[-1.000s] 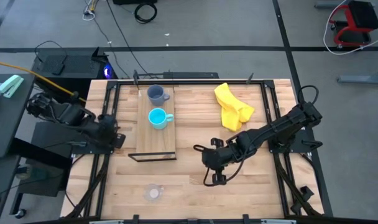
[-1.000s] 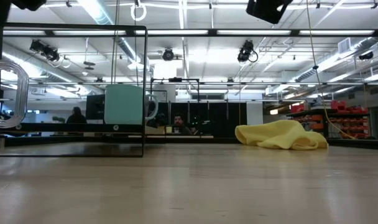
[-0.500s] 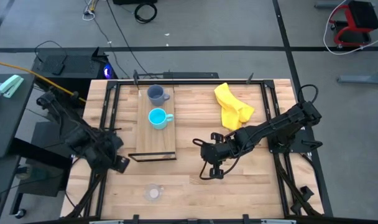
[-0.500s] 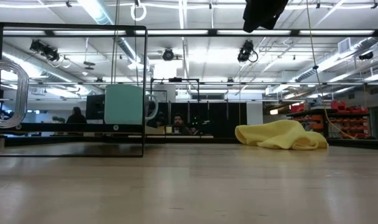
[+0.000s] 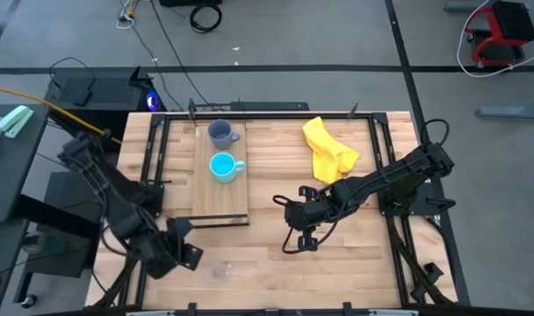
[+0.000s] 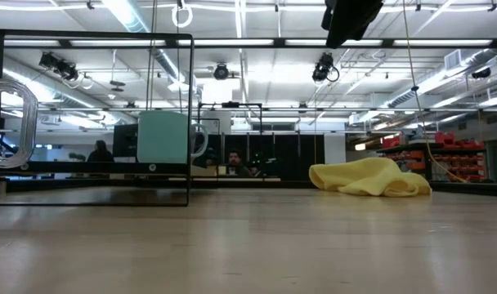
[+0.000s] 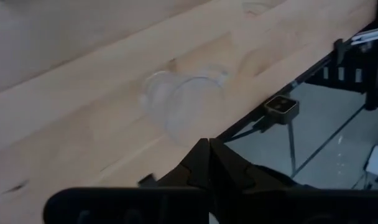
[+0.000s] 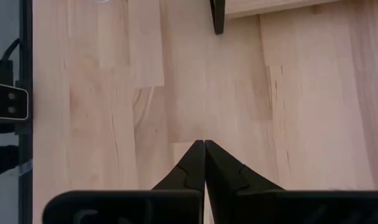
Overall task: Stack small to large cups/mugs on shelf
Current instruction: Put the transparent mug on the shelf
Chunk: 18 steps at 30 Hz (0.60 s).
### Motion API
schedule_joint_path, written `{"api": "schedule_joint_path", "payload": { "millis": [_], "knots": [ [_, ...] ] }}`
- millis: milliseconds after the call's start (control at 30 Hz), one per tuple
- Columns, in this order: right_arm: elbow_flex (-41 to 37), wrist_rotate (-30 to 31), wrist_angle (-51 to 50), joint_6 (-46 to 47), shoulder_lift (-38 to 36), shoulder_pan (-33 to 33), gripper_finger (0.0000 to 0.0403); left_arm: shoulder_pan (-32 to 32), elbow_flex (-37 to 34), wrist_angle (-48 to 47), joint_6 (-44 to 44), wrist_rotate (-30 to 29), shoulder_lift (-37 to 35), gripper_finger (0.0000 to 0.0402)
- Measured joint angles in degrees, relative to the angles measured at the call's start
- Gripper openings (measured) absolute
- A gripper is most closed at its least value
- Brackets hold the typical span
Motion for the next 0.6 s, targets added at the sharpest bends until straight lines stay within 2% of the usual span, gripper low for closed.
{"api": "schedule_joint_path", "payload": {
  "millis": [133,267,467,600],
  "knots": [
    [0.0,0.0,0.0,-0.2,0.0,0.0,0.0012,0.1,0.7,1.8,0.1,-1.4,2.9,0.0015],
    [0.0,0.0,-0.7,-0.6,0.0,0.0,0.0012,0.6,4.7,1.4,1.1,-1.5,6.6,0.0006],
    [0.0,0.0,-0.9,-0.6,0.0,0.0,0.0012,0.5,11.4,-9.5,-0.5,-1.3,12.0,0.0017],
    [0.0,0.0,-1.0,0.3,0.0,0.2,0.0012,0.4,13.8,-14.3,-3.1,1.1,14.8,0.0025]
  ]
}}
